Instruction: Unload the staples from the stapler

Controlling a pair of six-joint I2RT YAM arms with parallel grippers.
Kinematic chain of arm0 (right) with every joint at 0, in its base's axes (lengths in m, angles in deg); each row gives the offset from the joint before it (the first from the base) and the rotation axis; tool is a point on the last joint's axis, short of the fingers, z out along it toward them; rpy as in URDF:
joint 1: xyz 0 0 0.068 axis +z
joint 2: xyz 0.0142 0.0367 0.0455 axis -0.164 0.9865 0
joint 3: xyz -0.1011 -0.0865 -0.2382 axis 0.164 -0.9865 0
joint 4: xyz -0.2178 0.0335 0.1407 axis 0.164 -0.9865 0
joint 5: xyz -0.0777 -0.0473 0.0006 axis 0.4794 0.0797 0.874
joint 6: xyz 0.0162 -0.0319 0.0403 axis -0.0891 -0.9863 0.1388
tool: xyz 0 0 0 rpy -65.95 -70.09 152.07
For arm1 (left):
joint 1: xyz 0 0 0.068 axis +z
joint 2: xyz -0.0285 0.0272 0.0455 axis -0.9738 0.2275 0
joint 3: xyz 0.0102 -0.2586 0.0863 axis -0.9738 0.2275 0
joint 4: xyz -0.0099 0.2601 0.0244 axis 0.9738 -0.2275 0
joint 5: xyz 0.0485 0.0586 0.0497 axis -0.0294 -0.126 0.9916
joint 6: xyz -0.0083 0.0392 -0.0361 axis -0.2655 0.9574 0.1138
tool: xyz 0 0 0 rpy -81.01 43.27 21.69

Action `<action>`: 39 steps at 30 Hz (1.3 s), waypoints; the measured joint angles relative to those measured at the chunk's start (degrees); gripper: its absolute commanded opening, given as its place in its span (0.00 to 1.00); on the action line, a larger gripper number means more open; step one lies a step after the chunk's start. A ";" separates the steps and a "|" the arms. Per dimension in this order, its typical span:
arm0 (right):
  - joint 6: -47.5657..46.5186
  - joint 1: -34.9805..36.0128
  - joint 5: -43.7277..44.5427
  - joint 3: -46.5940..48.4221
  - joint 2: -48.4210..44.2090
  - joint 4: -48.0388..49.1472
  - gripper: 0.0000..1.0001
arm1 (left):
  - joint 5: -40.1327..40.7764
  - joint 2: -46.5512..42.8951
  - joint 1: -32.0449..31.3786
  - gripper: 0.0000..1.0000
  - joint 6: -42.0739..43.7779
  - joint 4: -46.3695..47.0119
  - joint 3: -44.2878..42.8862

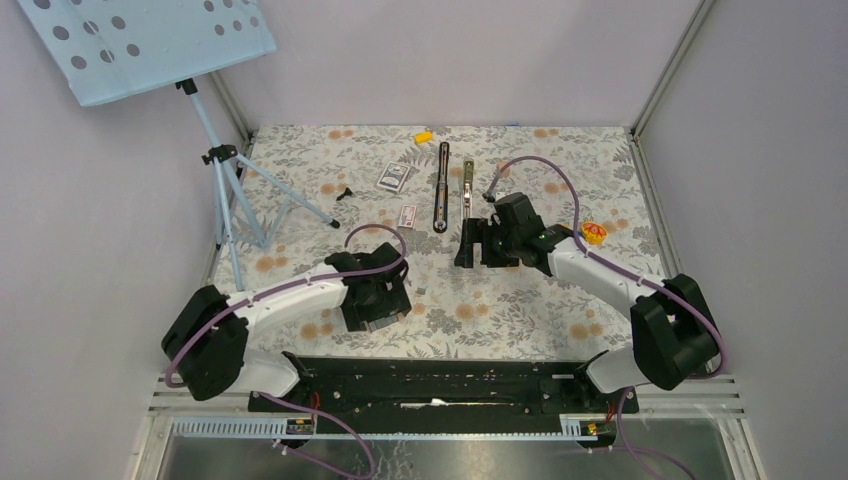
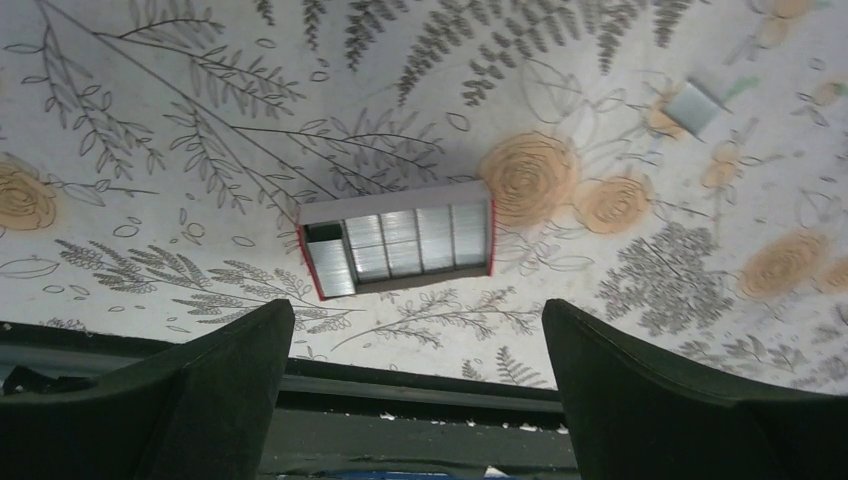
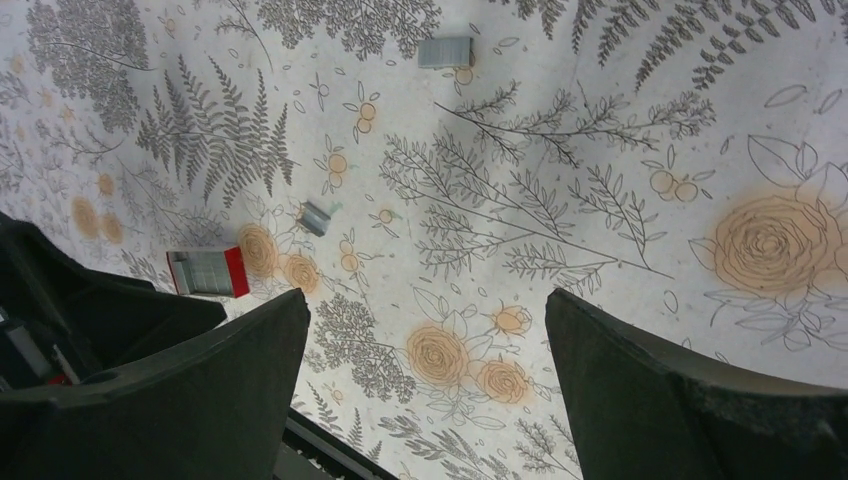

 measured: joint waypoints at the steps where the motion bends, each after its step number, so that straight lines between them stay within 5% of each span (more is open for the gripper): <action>1: -0.07 0.00 0.15 -0.39 -0.46 -0.22 0.95 | 0.42 0.68 -0.17 0.99 -0.90 -0.52 -0.04; 24: -1.55 -0.04 1.46 -2.10 -2.23 -0.81 0.96 | 4.02 8.72 -0.46 0.97 -4.09 -0.61 -1.79; 39: -2.16 -0.04 1.62 -2.10 -1.53 -1.40 0.96 | 4.37 7.80 -0.46 0.82 -4.28 0.94 1.05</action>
